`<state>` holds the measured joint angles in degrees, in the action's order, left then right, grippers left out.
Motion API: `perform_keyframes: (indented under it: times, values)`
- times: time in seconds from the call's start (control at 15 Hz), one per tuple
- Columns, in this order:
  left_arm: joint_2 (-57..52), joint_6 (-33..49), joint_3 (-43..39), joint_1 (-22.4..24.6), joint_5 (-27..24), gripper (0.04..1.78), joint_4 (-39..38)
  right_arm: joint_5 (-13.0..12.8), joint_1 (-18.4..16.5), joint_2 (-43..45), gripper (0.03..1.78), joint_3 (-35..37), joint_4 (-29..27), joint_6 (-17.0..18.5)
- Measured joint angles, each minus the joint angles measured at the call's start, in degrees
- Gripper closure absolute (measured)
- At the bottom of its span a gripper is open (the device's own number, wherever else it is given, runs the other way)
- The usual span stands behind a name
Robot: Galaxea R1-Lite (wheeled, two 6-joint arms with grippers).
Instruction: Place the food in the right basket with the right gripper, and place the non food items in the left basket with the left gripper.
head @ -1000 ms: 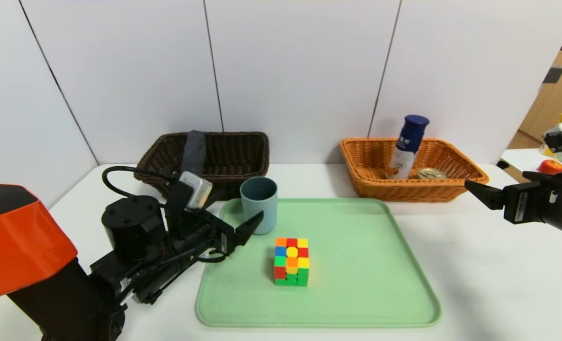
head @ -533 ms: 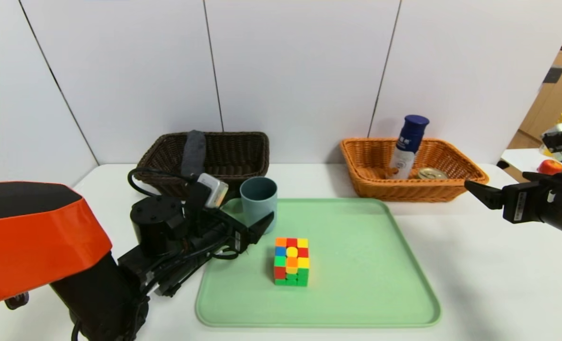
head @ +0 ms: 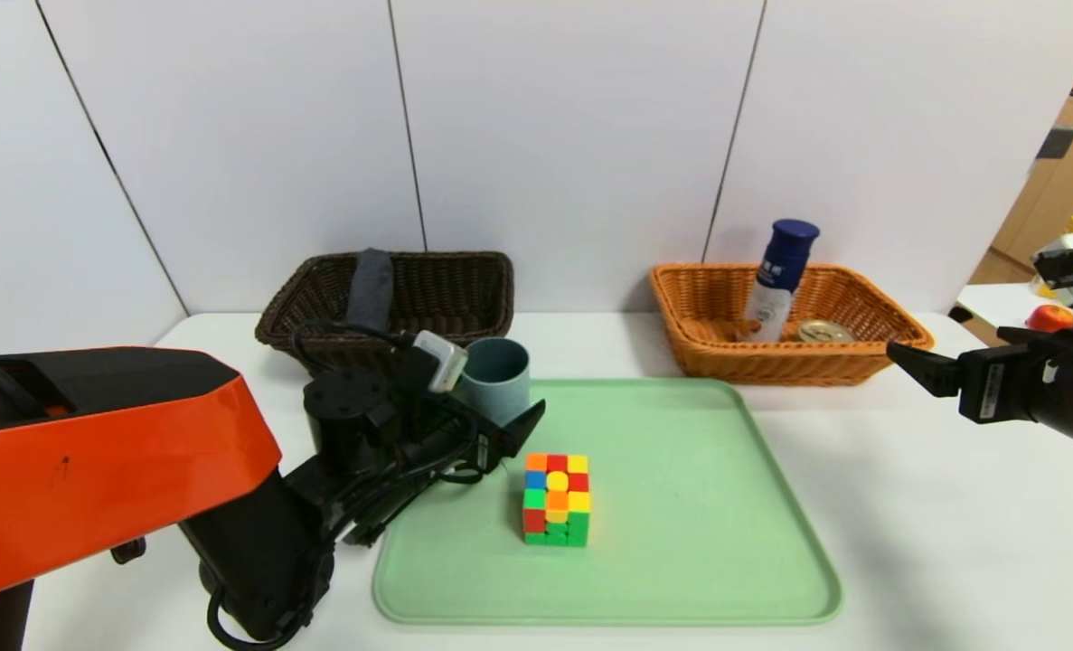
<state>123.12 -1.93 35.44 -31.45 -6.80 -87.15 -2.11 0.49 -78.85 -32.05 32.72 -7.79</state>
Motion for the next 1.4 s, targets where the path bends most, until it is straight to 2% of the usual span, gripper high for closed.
perform_keyframes:
  times: [0.07, 0.27, 0.33, 0.8, 1.2, 1.4]
  values:
    - [0.22, -0.02, 0.13, 0.01, 0.02, 0.13, -0.02, 0.0, -0.02, -0.04, 0.11, 0.0, 0.62, -0.01]
    - [0.59, -0.9, 0.23, 0.04, 0.13, 0.61, 0.0, 0.02, -0.05, -0.32, 0.11, 0.07, 1.26, -0.01]
    - [0.63, -1.1, 0.23, 0.04, 0.16, 0.67, 0.0, 0.0, -0.07, -0.34, 0.11, 0.13, 1.26, -0.04]
    - [-0.66, -0.77, 0.0, -0.27, -0.06, 0.69, 0.07, -0.06, -0.07, -0.43, 0.11, 0.63, 1.26, 0.02]
    - [-10.86, -0.49, -4.35, -1.18, -4.79, 0.7, 0.0, -0.1, -0.51, -1.74, 0.11, 0.0, 2.08, -0.04]
    - [-16.29, -0.44, -1.71, 0.37, -5.05, 0.7, 1.46, -0.09, -0.56, -2.33, 0.11, 0.07, 2.15, 0.07]
